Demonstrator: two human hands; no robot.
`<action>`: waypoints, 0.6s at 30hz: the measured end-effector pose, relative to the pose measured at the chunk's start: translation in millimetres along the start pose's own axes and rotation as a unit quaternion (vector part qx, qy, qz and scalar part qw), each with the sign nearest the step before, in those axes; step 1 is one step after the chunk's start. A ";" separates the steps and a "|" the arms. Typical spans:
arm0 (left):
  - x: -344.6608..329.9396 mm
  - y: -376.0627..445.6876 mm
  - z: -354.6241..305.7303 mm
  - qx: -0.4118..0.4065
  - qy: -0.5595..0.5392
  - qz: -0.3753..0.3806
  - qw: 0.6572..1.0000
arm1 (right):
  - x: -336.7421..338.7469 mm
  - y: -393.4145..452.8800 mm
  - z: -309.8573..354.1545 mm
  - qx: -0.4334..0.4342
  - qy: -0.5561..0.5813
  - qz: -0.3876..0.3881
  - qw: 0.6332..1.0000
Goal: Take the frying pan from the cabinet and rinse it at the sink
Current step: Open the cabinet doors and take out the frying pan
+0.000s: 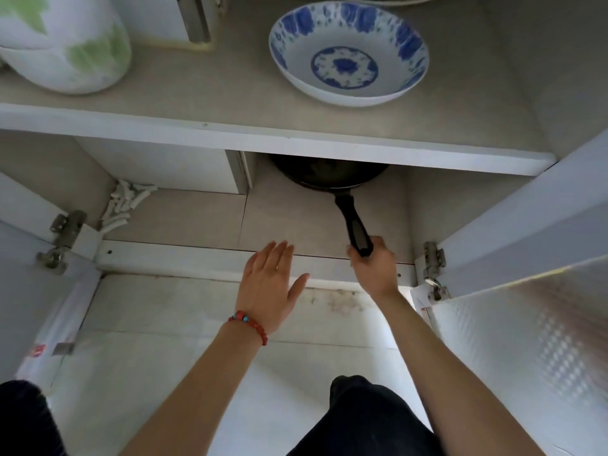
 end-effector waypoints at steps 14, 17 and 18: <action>-61.9 35.2 -56.7 0.212 -0.435 0.088 0.871 | 6.6 -77.4 -34.1 -0.045 -0.004 0.088 0.995; -75.0 40.8 -54.2 0.265 -0.505 0.083 0.818 | 7.0 -79.1 -38.3 -0.046 0.012 0.072 0.996; -79.1 42.7 -53.1 0.280 -0.532 0.084 0.795 | 6.8 -78.4 -38.4 -0.051 0.028 0.068 0.996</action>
Point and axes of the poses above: each hand's wrist, its own y-axis towards the middle knuckle, its own x-axis out of the back of the hand, z = x × y, the point moved 5 cm from there along y, towards the middle knuckle, and after that the axes turned 1 degree about -z, right-handed, at the moved point
